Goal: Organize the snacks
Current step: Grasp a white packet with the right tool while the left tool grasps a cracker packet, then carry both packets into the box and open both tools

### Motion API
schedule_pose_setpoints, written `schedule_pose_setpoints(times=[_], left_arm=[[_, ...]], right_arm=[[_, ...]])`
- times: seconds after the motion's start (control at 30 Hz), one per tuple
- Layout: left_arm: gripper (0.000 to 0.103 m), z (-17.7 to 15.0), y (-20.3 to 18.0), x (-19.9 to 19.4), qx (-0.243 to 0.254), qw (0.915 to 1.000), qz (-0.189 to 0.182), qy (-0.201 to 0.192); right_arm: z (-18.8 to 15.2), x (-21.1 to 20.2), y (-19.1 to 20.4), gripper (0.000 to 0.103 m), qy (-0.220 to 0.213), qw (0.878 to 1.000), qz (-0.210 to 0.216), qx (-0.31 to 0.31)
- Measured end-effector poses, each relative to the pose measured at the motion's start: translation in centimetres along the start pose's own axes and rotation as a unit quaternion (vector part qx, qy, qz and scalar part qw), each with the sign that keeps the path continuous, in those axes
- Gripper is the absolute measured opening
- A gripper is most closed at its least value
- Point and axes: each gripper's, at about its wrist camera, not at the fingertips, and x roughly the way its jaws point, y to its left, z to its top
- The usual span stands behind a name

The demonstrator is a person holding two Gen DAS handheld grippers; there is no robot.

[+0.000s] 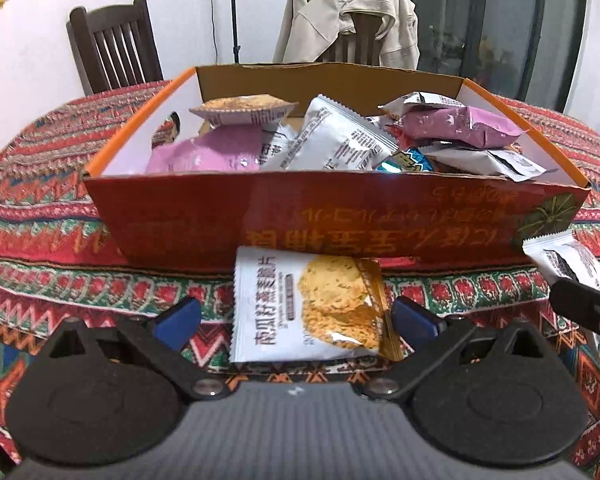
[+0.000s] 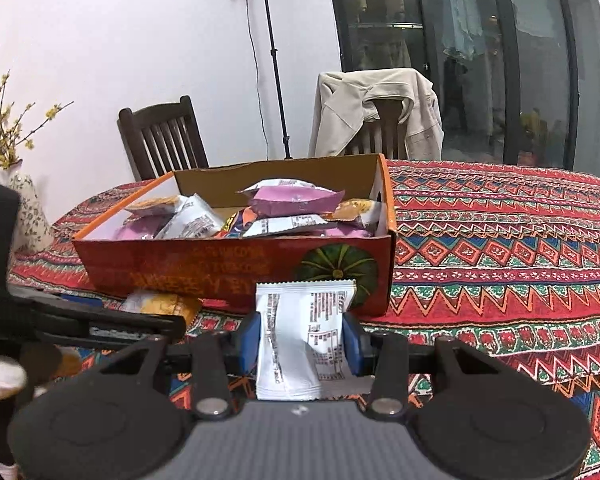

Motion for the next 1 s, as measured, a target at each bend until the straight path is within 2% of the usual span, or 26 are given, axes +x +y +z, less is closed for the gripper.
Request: schedule_pose_setpoints(times=[0.17,0.23,0.27,0.3,0.37,0.4,0.8,1.0], left_arm=[[0.102,-0.4,-0.1,0.0,0.003,1.0,-0.003,-0.008],[0.093,-0.5,-0.1,-0.3,0.007,0.9999,-0.007,-0.014],[0.08,-0.5,-0.2,-0.6,0.01,0.9997,-0.012,-0.018],[0.075,-0.6,-0.3,-0.9,0.013,0.9996,-0.013,-0.02],[0.065,-0.8,-0.3,-1.2,0.018,0.9994,-0.019,-0.025],[0.064,-0.8,-0.3,-1.4,0.018,0.9993,-0.02,-0.025],[0.061,-1.5,-0.7,-5.7,0.03,0.9964,-0.043,-0.067],[0.062,-1.1,-0.3,-8.7,0.043,0.9924,-0.055,-0.101]], right_arm=[[0.0,-0.1,0.1,0.042,-0.002,1.0,-0.001,-0.003],[0.0,-0.1,0.1,0.042,-0.003,1.0,-0.001,-0.004],[0.0,-0.1,0.1,0.042,-0.004,1.0,-0.002,-0.005],[-0.1,-0.2,0.2,0.042,-0.005,1.0,-0.002,-0.006],[-0.1,-0.4,0.3,0.042,-0.009,1.0,-0.002,-0.008],[-0.2,-0.5,0.3,0.042,-0.011,1.0,-0.002,-0.01],[-0.1,-1.3,1.0,0.042,-0.031,0.999,0.008,-0.025],[0.5,-2.8,1.6,0.042,-0.058,0.998,0.024,-0.023]])
